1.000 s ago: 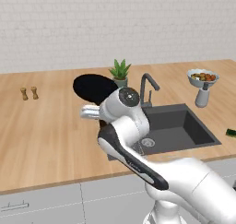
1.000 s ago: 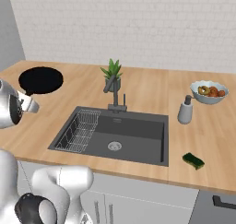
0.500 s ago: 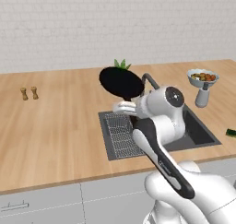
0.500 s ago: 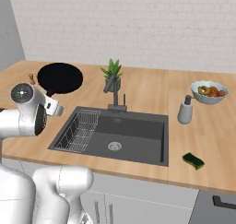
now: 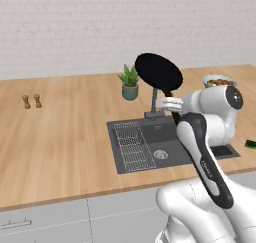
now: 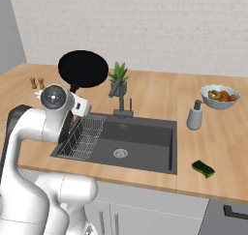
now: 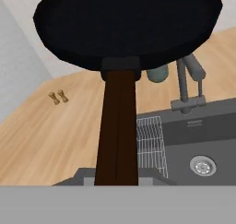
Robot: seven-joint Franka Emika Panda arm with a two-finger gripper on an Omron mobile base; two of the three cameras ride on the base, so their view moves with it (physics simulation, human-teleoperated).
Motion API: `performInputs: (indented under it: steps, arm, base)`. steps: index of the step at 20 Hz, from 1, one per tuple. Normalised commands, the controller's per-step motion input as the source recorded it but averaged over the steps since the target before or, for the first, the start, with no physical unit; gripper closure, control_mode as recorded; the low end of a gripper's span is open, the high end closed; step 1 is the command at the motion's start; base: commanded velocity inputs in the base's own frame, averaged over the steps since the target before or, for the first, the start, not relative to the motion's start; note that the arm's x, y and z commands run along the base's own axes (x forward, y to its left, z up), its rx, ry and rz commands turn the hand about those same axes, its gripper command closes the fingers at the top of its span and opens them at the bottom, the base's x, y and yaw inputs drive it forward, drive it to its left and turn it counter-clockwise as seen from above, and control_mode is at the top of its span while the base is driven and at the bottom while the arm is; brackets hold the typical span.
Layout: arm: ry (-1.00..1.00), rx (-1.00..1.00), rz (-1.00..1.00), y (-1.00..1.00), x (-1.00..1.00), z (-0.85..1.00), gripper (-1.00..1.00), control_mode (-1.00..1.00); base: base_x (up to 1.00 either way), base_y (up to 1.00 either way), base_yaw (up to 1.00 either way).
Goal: Pick the pan and sponge and place them into the sink. Then turn on the water.
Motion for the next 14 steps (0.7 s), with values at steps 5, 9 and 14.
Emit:
performInputs:
  steps: [5, 9, 14]
  arm:
    - [0.00, 0.00, 0.06, -0.88, 0.00, 0.22, 1.00, -1.00]
    - [0.05, -0.01, 0.06, -0.88, 0.00, 0.08, 1.00, -1.00]
    - [0.06, -0.04, 0.10, -0.91, 0.00, 0.05, 1.00, -1.00]
  base:
    - [0.00, 0.00, 0.00]
    - [0.00, 0.00, 0.00]
    - [0.00, 0.00, 0.00]
